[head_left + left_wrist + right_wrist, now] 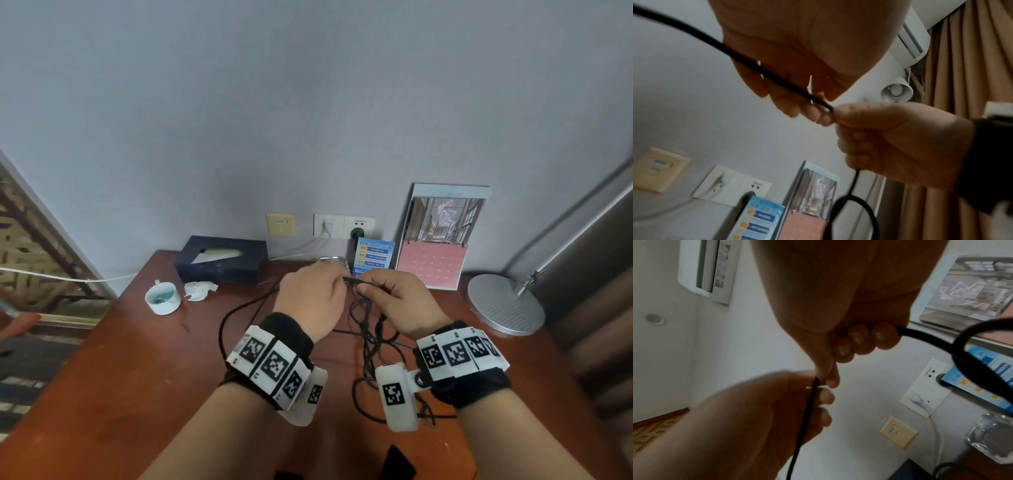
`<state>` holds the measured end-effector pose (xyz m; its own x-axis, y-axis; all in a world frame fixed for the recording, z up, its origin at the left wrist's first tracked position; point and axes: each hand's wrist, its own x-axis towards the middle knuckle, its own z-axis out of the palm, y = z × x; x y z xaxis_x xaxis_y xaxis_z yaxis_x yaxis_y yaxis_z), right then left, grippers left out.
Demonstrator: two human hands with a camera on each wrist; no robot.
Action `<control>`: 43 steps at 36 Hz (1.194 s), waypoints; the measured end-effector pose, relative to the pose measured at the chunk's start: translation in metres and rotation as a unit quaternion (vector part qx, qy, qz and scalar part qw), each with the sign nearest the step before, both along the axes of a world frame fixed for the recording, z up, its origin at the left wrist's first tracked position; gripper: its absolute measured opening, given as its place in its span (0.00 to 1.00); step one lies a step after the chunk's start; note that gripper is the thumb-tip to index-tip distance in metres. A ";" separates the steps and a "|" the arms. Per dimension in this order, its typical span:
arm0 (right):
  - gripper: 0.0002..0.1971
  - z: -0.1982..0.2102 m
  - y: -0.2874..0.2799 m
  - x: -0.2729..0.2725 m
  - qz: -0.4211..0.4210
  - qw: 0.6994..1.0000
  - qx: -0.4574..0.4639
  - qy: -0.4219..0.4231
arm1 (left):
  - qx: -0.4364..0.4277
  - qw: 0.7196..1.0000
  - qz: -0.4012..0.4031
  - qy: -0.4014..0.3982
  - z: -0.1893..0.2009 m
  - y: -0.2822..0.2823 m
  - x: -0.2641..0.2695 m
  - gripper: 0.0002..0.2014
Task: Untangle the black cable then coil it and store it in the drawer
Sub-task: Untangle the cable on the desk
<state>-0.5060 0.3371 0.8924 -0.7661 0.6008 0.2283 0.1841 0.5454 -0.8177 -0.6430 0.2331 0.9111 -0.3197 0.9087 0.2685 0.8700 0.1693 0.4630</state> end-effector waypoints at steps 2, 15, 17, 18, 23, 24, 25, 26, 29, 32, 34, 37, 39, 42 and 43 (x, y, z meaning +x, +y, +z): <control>0.08 0.002 -0.004 -0.004 0.021 1.000 0.023 -0.003 | -0.010 0.999 -0.010 -0.031 0.000 0.001 0.011 0.11; 0.08 -0.005 -0.005 0.002 0.061 0.996 -0.049 0.052 | 0.049 0.984 -0.004 -0.174 0.009 -0.003 0.010 0.16; 0.11 -0.009 -0.005 0.003 0.064 0.994 -0.069 0.063 | 0.058 0.984 -0.006 -0.166 0.010 -0.003 0.011 0.14; 0.13 -0.010 -0.004 0.003 0.067 0.993 -0.073 0.070 | 0.062 0.985 -0.007 -0.162 0.010 -0.002 0.012 0.14; 0.13 -0.025 0.004 0.003 0.034 0.996 -0.056 0.063 | 0.089 0.980 -0.009 -0.177 0.013 -0.003 0.012 0.12; 0.13 -0.030 0.005 0.003 0.024 0.996 -0.062 0.064 | 0.095 0.979 -0.012 -0.178 0.014 -0.003 0.011 0.12; 0.11 -0.034 0.007 0.003 0.013 0.996 -0.068 0.062 | 0.101 0.978 -0.015 -0.180 0.015 -0.004 0.011 0.11; 0.10 -0.037 0.008 0.003 0.004 0.996 -0.067 0.059 | 0.108 0.978 -0.018 -0.180 0.017 -0.004 0.011 0.11; 0.09 -0.039 0.007 0.004 -0.020 0.998 -0.047 0.048 | 0.126 0.976 -0.010 -0.179 0.019 -0.007 0.009 0.09; 0.10 -0.035 0.008 0.005 -0.036 0.999 -0.008 0.032 | 0.104 0.982 0.007 -0.154 0.019 -0.009 0.002 0.07; 0.09 -0.028 0.008 0.005 -0.026 1.000 0.008 0.003 | 0.058 0.993 0.022 -0.101 0.016 -0.008 -0.005 0.07; 0.08 -0.020 0.004 0.002 0.000 0.999 0.042 -0.035 | -0.025 0.998 0.022 -0.058 0.009 -0.006 -0.007 0.16; 0.08 -0.019 0.002 -0.001 0.001 0.998 0.047 -0.037 | -0.049 0.996 -0.004 -0.071 0.005 -0.005 -0.002 0.19; 0.10 -0.018 0.000 -0.002 -0.033 0.999 0.011 -0.009 | -0.060 0.994 -0.032 -0.088 0.004 -0.006 0.009 0.13; 0.10 -0.018 0.001 -0.001 -0.039 0.999 -0.001 -0.001 | -0.068 0.993 -0.045 -0.079 0.005 -0.006 0.012 0.13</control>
<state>-0.5071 0.3377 0.8749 -0.7178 0.6583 0.2268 0.2264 0.5287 -0.8181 -0.6306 0.2272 0.9157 -0.2635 0.9601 0.0935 0.8024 0.1643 0.5737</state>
